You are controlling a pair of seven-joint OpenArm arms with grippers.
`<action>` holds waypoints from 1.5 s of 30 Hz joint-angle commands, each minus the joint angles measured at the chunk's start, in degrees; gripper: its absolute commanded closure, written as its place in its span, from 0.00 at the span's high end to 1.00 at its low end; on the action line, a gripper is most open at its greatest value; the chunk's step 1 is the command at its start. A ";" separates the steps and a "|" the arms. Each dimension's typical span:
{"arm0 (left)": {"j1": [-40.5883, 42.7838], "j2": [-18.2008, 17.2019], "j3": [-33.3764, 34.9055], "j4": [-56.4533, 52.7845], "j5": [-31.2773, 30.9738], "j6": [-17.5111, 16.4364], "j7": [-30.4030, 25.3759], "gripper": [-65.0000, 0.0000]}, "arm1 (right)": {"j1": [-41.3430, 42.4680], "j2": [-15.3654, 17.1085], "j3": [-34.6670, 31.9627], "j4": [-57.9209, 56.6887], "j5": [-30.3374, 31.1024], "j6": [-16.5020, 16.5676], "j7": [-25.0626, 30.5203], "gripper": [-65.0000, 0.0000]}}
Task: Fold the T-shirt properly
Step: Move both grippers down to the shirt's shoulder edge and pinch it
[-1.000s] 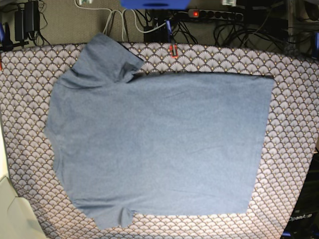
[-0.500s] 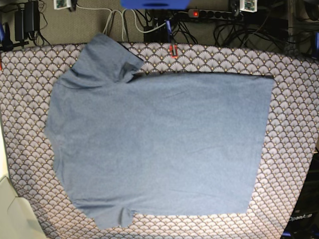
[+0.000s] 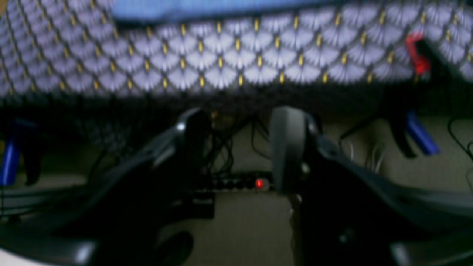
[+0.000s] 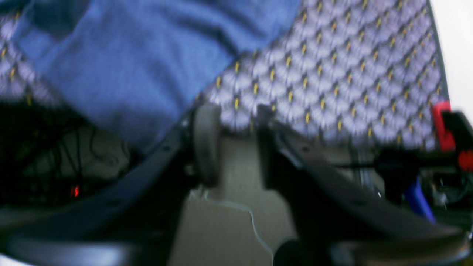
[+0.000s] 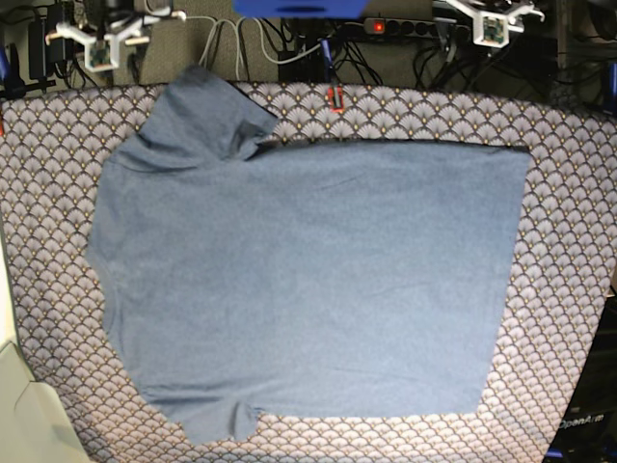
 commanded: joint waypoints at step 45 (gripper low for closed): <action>-13.32 -3.80 -11.89 -4.77 -14.87 -0.06 4.96 0.49 | 15.26 -0.56 2.31 -13.86 29.07 13.11 -16.73 0.50</action>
